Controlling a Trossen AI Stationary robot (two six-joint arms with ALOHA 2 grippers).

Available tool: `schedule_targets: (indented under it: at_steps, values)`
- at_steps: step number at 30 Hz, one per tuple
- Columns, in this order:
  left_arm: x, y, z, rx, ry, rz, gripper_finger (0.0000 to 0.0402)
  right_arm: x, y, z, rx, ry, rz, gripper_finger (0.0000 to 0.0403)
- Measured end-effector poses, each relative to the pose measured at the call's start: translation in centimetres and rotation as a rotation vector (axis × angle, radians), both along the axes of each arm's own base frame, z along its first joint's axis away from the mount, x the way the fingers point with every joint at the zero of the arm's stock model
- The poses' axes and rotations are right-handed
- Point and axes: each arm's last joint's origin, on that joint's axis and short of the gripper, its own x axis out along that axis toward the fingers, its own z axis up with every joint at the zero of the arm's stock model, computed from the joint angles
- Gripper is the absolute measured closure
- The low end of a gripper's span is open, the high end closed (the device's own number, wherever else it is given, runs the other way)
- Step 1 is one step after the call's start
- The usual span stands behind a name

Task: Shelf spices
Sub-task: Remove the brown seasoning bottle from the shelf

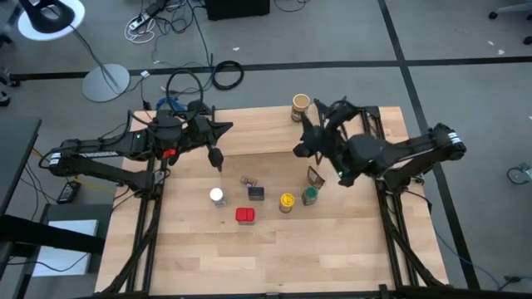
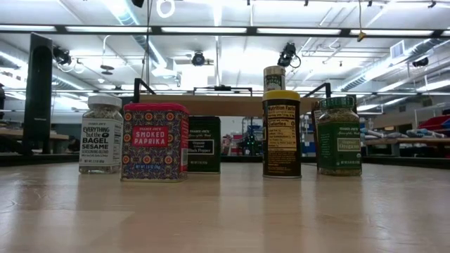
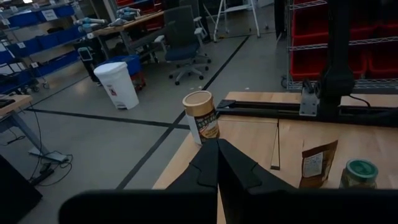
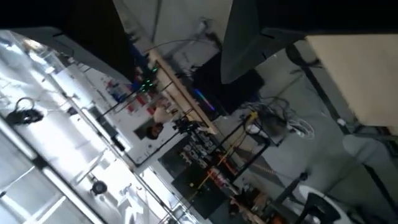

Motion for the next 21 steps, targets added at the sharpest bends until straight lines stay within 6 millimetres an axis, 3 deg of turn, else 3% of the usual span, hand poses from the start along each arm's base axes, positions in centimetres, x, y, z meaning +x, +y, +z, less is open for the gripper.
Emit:
schedule_targets:
  at_steps: [5,10,21]
  values:
    - [0.0,0.0,0.0,0.000,0.000,0.000,0.0396,-0.9,-0.1,2.9,0.023,-0.089,0.010,0.0176]
    - [0.0,0.0,0.1,0.000,-0.013,0.000,0.0396,-1.2,-0.2,3.5,0.101,-0.275,0.006,0.0182]
    - [0.0,0.0,-0.1,-0.016,0.001,0.003,0.0396,-1.0,-2.1,3.0,0.057,-0.089,-0.154,0.0191]
